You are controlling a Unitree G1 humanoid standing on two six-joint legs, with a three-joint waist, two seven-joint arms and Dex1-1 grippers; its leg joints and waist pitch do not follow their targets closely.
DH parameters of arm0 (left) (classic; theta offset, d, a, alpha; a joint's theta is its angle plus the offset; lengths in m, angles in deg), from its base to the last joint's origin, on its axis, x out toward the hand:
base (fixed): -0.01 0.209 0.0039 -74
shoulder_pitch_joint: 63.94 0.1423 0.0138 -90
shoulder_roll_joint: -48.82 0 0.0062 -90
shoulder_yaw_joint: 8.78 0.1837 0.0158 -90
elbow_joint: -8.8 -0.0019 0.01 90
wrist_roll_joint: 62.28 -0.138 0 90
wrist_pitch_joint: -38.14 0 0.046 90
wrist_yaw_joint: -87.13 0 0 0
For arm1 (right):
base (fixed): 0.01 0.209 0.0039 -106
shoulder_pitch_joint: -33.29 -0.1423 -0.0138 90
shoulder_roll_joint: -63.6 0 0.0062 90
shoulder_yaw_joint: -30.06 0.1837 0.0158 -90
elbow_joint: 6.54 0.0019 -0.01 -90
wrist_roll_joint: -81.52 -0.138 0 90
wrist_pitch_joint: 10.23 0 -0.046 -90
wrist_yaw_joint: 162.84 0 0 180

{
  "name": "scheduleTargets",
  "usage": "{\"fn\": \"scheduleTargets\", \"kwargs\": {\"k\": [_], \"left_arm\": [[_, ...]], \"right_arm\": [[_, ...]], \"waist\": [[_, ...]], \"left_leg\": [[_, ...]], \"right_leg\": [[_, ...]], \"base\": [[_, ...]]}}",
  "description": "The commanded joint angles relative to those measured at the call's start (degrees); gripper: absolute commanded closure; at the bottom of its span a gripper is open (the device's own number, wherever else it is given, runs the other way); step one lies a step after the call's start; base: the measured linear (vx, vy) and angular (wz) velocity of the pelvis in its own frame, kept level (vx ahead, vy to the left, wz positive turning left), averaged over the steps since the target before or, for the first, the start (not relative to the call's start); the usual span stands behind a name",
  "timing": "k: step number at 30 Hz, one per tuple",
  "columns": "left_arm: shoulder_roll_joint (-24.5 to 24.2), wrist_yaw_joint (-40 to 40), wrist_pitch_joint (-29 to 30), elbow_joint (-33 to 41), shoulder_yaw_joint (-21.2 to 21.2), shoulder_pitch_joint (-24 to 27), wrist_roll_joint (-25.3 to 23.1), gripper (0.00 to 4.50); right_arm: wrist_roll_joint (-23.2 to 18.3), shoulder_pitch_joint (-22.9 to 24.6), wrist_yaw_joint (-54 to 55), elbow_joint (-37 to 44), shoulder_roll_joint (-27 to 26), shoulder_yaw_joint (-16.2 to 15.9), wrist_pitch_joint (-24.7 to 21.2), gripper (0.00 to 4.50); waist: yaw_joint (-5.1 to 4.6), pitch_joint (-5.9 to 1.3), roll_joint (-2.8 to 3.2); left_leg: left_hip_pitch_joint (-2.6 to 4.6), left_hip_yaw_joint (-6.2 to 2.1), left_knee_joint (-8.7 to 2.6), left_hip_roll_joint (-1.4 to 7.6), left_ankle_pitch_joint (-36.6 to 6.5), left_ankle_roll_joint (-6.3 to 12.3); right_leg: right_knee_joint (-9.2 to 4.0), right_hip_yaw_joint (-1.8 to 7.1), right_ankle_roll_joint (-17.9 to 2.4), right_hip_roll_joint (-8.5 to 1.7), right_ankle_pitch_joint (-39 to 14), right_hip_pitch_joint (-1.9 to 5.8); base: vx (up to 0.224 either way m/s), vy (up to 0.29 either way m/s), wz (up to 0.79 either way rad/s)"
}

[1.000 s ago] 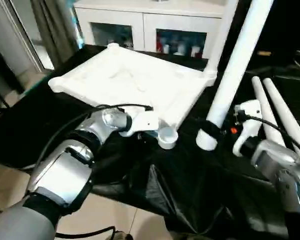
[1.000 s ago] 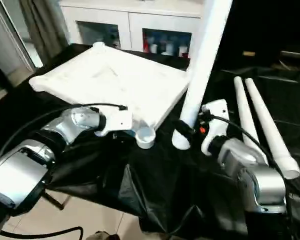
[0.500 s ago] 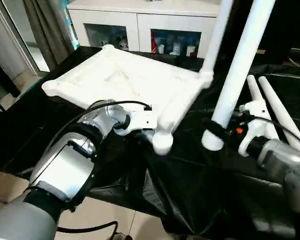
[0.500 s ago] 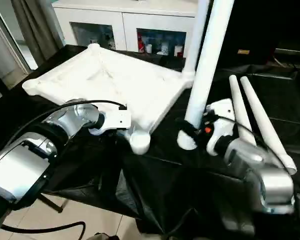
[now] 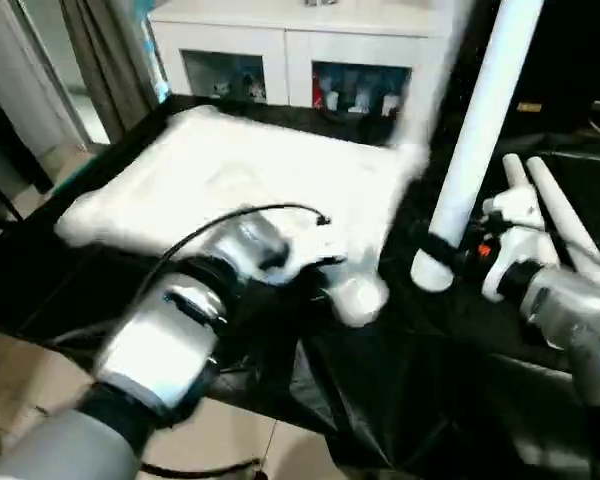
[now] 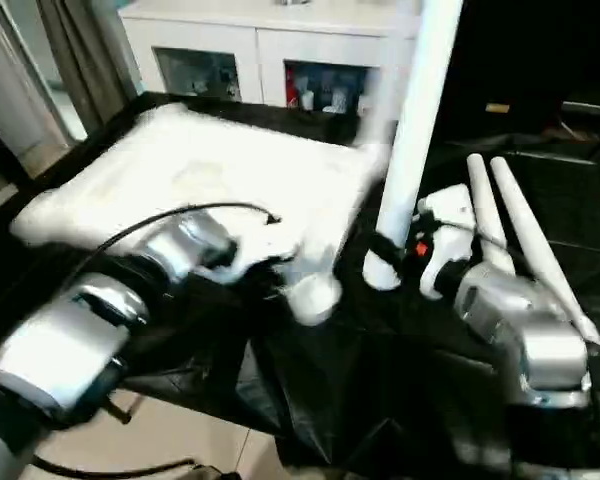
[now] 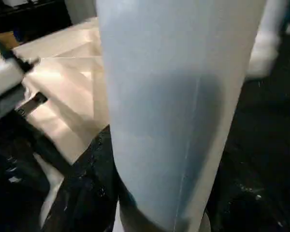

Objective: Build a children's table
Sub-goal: Insert table leg to table base

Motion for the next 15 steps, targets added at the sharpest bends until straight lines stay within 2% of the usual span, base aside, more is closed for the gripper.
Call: {"fn": "scheduleTargets", "kwargs": {"k": [1, 3, 4, 6, 7, 8, 11, 13, 14, 15], "left_arm": [[-0.94, 4.32, 2.01, -1.11, -1.49, 2.86, 1.18, 3.86], [-0.89, 8.72, -1.68, 0.66, -1.67, 6.02, 0.18, 3.97], [-0.89, 8.72, -1.68, 0.66, -1.67, 6.02, 0.18, 3.97], [-0.78, 9.47, -7.58, 2.82, -2.08, 8.5, 0.27, 4.14], [-1.1, 9.23, -15.56, 4.76, -1.33, 10.69, 0.06, 4.24], [-1.27, 9.51, -18.02, 5.27, -1.01, 11.32, -0.14, 4.31], [-1.68, 9.32, -22.38, 5.76, -0.58, 12.45, -0.21, 4.48], [-1.82, 8.92, -23.55, 5.89, -0.44, 12.82, -0.17, 4.5], [-2.39, 8.2, -25.31, 6.29, 0.21, 13.62, -0.58, 4.5], [-2.87, 7.37, -27.2, 6.7, 0.52, 14.31, -0.74, 4.5]], "right_arm": [[-0.54, 0.24, 0.85, 1.62, -0.54, 0.24, 0.67, 2.59], [-0.32, 1.49, 2.02, 2.08, -2.33, 0.12, 0.7, 2.59], [-0.32, 1.49, 2.02, 2.08, -2.33, 0.12, 0.7, 2.59], [-0.08, 2.1, 3.07, 2.19, -3.45, 0.08, 0.9, 2.59], [0.02, 2.66, 3.98, 2.54, -4.27, 0.2, 1.12, 2.59], [0.03, 2.84, 4.25, 2.69, -4.51, 0.24, 1.16, 2.59], [-0.11, 3.27, 4.91, 3.05, -4.97, 0.54, 1.19, 2.59], [-0.16, 3.43, 5.05, 3.14, -5.05, 0.67, 1.2, 2.59], [-0.13, 3.78, 5.38, 3.4, -5.26, 0.87, 1.11, 2.59], [-0.09, 4.19, 5.59, 3.69, -5.43, 1.08, 1.03, 2.59]], "waist": [[0.55, -4.39, -2.14], [0.02, -4.23, -2.12], [-0.11, -4.26, -2.37], [-0.4, -4.23, -2.3], [-0.28, -4.35, -2.41], [-0.42, -4.31, -2.29], [-0.32, -4.49, -1.96], [-0.32, -4.32, -2.16], [-0.21, -4.31, -2.1], [-0.19, -4.27, -2.22]], "left_leg": [[0.46, -1.92, -3.49, 2.46, -10.23, 4.88], [0.41, -2.01, -3.62, 2.26, -11.18, 4.97], [0.52, -1.99, -3.62, 2.27, -11.48, 5.03], [0.49, -2.04, -3.72, 2.22, -12.15, 4.85], [0.77, -2.05, -3.74, 2.29, -12.35, 4.84], [0.75, -2.04, -3.87, 2.39, -12.73, 4.8], [1.37, -1.95, -3.98, 2.82, -13.78, 4.29], [1.05, -2.02, -4.21, 2.82, -14.11, 3.99], [1.27, -1.95, -4.14, 2.78, -14.41, 3.82], [1.19, -1.94, -4.21, 2.81, -14.5, 3.63]], "right_leg": [[-4.91, 1.86, -12.25, -4.56, -19.44, 3.54], [-5.47, 1.66, -10.39, -4.27, -22.37, 3.32], [-5.63, 1.71, -9.85, -4.22, -23.08, 3.12], [-5.93, 1.64, -9.15, -4.13, -24.6, 3.08], [-6.19, 1.69, -8.65, -4.11, -25.19, 2.86], [-6.11, 1.79, -8.51, -4.04, -24.98, 2.71], [-5.9, 2.03, -9.12, -3.97, -23.09, 2.15], [-5.65, 2.08, -9.13, -4.1, -22.82, 2.42], [-5.8, 2.17, -8.95, -4.25, -23.58, 2.21], [-5.8, 2.21, -8.68, -4.29, -24.31, 2.25]], "base": [[0.0, 0.0, 0.0], [0.0, 0.0, 0.0], [0.0, 0.0, 0.0], [0.0, 0.0, 0.0], [0.0, 0.0, 0.0], [0.0, 0.0, 0.0], [0.0, 0.0, 0.0], [0.0, 0.0, 0.0], [0.0, 0.0, 0.0], [0.0, 0.0, 0.0]]}}
